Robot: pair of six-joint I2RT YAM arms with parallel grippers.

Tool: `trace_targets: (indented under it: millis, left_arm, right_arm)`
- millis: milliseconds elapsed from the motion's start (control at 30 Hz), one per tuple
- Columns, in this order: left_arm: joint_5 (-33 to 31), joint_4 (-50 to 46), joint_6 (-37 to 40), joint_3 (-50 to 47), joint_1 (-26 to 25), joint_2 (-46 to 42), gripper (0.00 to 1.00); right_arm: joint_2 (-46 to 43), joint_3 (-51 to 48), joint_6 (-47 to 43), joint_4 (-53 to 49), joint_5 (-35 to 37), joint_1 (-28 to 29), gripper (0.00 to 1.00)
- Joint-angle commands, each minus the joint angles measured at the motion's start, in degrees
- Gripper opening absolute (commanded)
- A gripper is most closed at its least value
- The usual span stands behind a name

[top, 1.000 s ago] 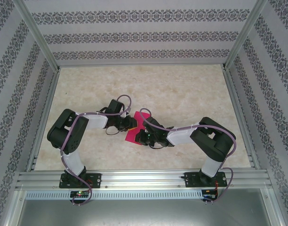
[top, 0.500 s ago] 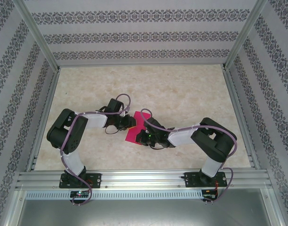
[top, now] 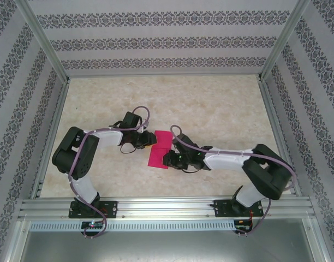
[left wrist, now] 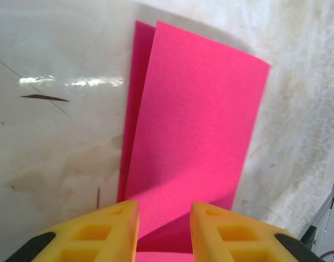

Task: Fold a paper plane with a square sheet of paper (pick it up from the middle)
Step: Fold the triangle a second time at the center of the table, then turn over the paper at the bottom-center of the table.

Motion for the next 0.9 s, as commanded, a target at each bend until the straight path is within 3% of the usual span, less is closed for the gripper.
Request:
trace_targets:
  millis: [0,167,567,867]
  left_arm:
    - [-0.57,-1.50,0.06,0.89,-1.41,-4.40,0.33]
    - [-2.68,-1.44,-0.80,-0.02,-3.51,-6.84,0.33]
    - [-2.94,-2.50,0.51,0.12,-4.22,-5.78,0.32]
    - [-0.98,-1.89,0.68,1.34,-4.36,-1.89,0.32]
  right_arm:
    - [-4.80,0.97,-2.45,-2.90,3.60,-1.75,0.32]
    - [-5.07,-0.46,-1.19,-2.93,5.82,-5.19,0.49]
    - [3.41,2.89,-1.14,3.37,1.12,-5.98,0.53]
    - [7.55,4.93,-1.38,3.52,1.71,-5.98,0.53]
